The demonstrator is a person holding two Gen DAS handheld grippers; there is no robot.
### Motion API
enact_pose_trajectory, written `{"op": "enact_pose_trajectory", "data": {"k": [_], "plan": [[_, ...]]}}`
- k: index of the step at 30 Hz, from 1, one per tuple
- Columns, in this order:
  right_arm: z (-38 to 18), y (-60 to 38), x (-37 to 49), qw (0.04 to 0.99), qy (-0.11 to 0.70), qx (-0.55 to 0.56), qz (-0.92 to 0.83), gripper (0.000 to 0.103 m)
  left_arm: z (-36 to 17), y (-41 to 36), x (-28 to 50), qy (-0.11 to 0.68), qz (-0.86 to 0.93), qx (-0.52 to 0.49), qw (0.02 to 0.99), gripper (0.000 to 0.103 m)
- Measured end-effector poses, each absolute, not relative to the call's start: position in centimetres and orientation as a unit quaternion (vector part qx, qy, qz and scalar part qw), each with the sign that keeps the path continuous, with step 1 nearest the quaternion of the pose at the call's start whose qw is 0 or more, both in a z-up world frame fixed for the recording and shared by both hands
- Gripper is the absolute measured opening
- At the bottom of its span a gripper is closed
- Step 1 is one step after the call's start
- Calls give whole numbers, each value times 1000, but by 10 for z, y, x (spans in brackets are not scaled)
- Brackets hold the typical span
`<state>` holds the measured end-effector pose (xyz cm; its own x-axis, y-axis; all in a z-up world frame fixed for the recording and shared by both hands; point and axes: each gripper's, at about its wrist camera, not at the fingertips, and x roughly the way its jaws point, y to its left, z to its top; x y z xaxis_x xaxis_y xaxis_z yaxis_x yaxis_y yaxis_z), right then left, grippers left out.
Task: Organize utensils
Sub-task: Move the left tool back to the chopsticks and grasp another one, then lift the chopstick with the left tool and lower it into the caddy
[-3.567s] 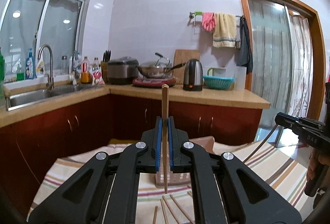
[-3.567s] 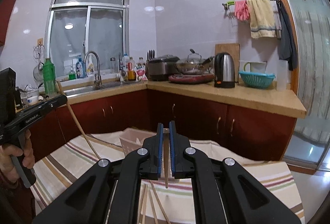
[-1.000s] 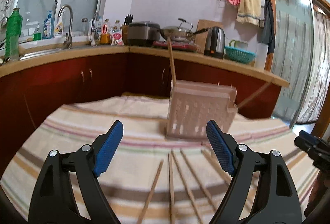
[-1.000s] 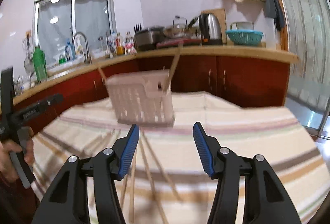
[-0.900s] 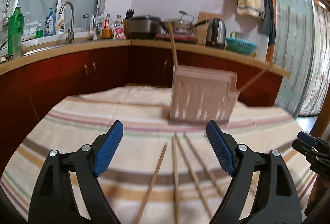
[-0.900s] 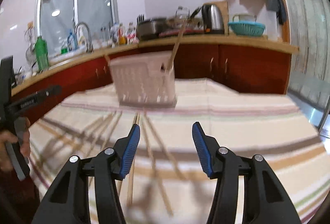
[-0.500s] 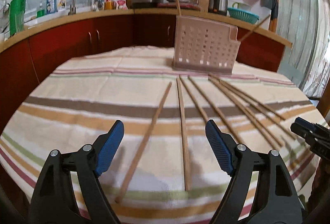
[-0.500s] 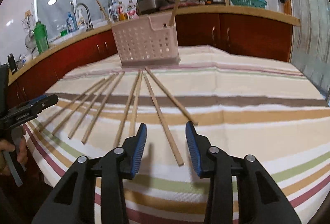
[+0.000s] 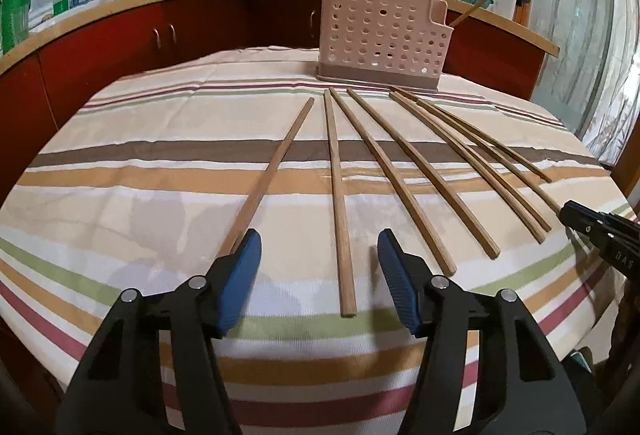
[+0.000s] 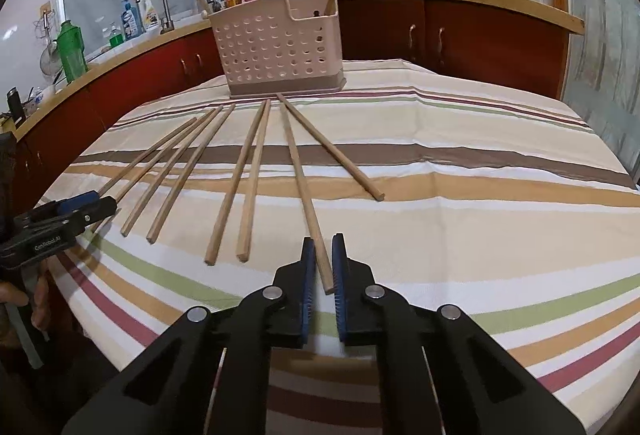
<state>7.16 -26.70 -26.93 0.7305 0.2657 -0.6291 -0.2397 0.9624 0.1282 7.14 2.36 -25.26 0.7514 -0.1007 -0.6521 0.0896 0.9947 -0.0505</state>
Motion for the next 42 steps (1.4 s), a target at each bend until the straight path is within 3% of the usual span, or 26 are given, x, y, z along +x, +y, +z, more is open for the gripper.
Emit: {"op": "enact_pose_trajectory", "data": {"k": [3, 11, 15, 24, 42], "plan": [[-268, -264, 72, 930, 341, 16, 139, 9, -253, 20, 68, 349, -55, 1, 936, 53], [-267, -261, 68, 928, 340, 19, 148, 8, -254, 15, 61, 345, -63, 18, 936, 19], [-264, -260, 65, 930, 336, 19, 151, 8, -254, 10, 57, 343, -73, 33, 936, 8], [-246, -259, 59, 937, 314, 21, 153, 8, -245, 12, 52, 329, -77, 36, 940, 7], [-172, -264, 48, 960, 227, 43, 159, 7, -160, 30, 39, 199, -57, 16, 978, 7]]}}
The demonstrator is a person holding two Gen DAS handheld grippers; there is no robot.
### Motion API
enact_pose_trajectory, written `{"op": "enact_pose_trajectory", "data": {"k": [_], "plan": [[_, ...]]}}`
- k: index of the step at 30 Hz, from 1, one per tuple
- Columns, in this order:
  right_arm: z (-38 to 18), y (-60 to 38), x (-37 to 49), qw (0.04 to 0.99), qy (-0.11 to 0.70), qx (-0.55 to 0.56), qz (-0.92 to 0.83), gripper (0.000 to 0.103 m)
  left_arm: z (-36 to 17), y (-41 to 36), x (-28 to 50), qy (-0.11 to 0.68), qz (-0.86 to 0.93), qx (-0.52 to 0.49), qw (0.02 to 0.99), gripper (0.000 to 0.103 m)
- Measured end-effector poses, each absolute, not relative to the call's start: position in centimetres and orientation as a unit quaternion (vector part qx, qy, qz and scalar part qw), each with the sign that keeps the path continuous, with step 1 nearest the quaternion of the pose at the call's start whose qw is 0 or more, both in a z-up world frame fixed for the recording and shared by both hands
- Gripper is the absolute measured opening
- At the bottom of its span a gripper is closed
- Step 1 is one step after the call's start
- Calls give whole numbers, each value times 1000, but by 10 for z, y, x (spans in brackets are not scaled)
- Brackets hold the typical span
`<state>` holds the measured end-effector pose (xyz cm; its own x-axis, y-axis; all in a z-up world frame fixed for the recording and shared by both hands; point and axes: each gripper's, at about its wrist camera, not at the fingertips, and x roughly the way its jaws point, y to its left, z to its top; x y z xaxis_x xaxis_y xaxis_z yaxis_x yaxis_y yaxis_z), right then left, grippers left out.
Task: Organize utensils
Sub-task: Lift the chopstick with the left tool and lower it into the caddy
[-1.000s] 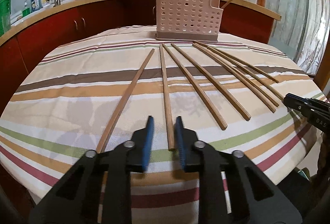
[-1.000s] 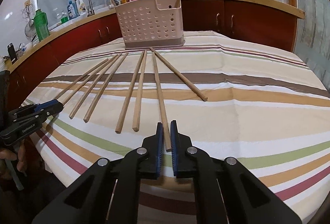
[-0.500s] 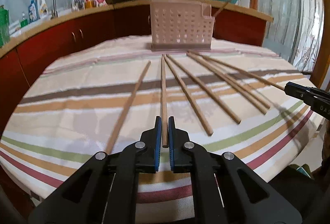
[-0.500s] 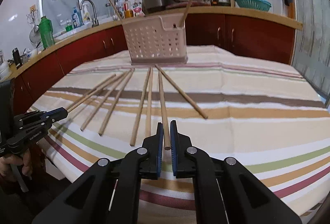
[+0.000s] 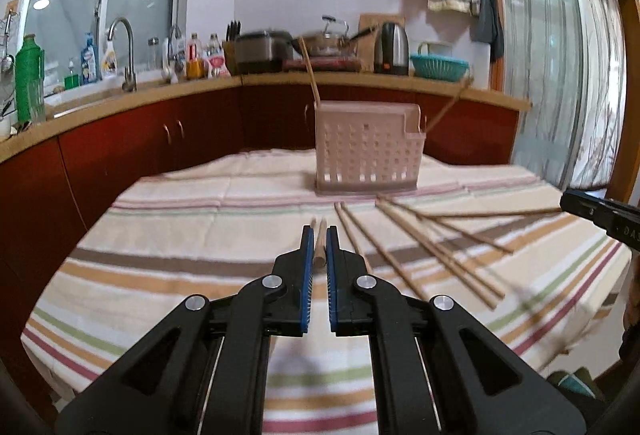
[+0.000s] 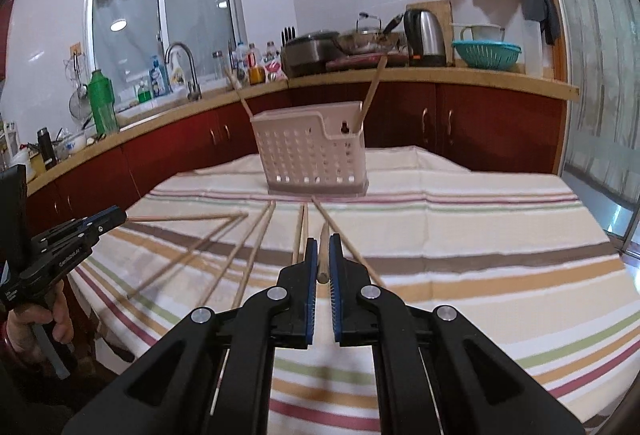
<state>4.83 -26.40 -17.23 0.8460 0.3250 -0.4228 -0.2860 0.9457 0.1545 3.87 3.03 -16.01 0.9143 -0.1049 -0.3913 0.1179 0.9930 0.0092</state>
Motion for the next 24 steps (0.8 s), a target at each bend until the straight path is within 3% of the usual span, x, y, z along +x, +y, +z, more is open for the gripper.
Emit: {"op": "enact_pose_trajectory", "data": {"k": [24], "plan": [[-113, -246, 133, 973, 152, 32, 170, 7, -104, 32, 134, 145, -65, 7, 987, 7]]}}
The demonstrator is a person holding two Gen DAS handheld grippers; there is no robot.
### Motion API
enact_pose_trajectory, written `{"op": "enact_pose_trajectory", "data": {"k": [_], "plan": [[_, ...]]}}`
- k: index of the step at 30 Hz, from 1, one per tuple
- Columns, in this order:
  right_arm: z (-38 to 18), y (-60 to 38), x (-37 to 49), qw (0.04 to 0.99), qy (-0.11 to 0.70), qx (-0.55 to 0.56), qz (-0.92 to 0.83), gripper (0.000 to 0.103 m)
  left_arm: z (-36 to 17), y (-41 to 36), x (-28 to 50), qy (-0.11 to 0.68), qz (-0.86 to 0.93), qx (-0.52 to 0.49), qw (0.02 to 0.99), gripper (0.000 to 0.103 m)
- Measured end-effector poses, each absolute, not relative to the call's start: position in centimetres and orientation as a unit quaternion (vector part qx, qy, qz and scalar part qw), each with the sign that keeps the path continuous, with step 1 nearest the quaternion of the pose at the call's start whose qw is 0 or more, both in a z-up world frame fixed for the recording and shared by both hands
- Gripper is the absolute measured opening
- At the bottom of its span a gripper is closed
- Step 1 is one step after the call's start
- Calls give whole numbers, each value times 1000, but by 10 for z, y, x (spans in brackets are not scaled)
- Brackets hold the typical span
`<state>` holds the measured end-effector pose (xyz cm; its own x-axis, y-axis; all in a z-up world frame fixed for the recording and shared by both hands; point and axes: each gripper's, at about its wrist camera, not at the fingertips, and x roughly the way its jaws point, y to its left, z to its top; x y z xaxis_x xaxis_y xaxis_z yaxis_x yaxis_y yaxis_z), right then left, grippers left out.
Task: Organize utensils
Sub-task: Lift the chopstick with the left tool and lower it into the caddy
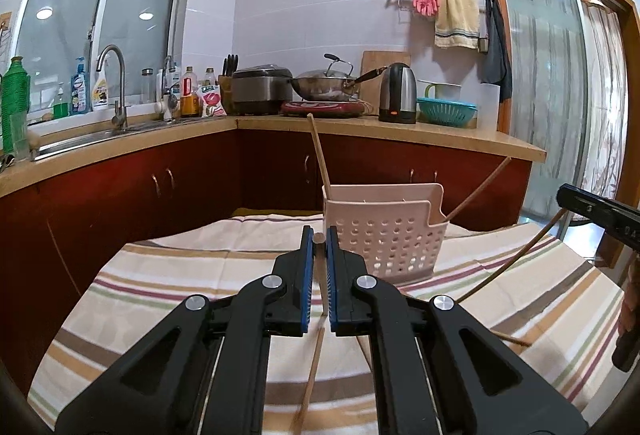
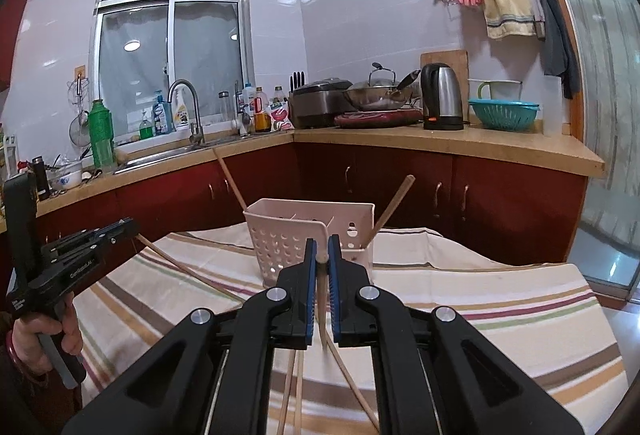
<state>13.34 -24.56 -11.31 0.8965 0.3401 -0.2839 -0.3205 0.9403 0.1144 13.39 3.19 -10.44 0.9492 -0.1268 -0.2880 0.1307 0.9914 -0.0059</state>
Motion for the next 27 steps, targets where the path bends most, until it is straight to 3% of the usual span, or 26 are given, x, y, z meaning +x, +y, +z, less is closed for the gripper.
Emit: {"op": "enact_pose_trajectory", "data": {"k": [19, 27], "plan": [[-104, -239, 181, 974, 133, 46, 175, 7, -84, 20, 191, 128, -90, 16, 987, 7], [-80, -235, 179, 973, 112, 48, 196, 7, -49, 27, 192, 105, -110, 0, 988, 7]]}}
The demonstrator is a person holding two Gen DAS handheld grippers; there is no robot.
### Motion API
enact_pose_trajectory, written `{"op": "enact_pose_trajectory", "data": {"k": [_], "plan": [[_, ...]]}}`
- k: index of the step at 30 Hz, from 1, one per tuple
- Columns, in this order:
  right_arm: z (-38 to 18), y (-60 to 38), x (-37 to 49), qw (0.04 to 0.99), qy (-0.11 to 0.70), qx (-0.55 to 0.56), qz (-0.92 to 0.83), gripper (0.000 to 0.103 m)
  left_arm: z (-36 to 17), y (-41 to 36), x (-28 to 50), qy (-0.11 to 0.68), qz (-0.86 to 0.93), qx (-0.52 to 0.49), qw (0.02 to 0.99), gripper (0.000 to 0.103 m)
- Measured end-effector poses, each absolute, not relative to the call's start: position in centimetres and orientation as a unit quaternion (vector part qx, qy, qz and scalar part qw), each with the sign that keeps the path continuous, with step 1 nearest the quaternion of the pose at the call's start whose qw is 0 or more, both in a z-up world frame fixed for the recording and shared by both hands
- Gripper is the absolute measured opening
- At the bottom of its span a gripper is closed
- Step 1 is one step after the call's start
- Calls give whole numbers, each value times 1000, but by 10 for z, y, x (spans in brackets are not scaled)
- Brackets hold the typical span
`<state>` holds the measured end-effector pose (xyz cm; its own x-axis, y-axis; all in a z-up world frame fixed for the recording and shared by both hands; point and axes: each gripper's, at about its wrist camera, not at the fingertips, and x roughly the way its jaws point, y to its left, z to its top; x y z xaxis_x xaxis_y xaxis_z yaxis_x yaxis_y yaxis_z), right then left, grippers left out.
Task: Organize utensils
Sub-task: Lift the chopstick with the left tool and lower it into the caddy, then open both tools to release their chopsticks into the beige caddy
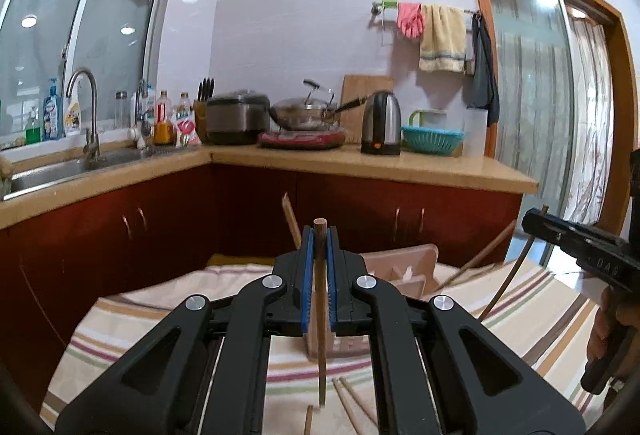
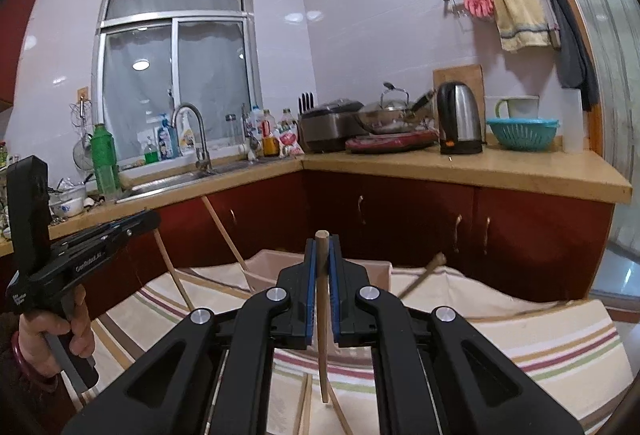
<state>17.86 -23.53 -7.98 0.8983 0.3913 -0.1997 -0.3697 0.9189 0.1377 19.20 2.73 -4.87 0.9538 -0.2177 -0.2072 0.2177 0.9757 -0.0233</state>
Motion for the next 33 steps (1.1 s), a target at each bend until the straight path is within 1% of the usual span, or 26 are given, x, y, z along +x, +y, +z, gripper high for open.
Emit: {"op": "enact_pose_trajectory", "data": {"k": [13, 20, 27, 33], "plan": [[-17, -236, 182, 977, 40, 34, 205, 7, 23, 13, 199, 29, -134, 1, 991, 7], [-4, -243, 201, 981, 14, 33, 190, 7, 45, 1, 220, -13, -126, -7, 992, 7], [-12, -247, 226, 982, 10, 43, 182, 6, 34, -12, 242, -19, -113, 1, 993, 7], [-37, -246, 247, 981, 36, 55, 183, 6, 0, -18, 266, 11, -105, 10, 994, 7]]}}
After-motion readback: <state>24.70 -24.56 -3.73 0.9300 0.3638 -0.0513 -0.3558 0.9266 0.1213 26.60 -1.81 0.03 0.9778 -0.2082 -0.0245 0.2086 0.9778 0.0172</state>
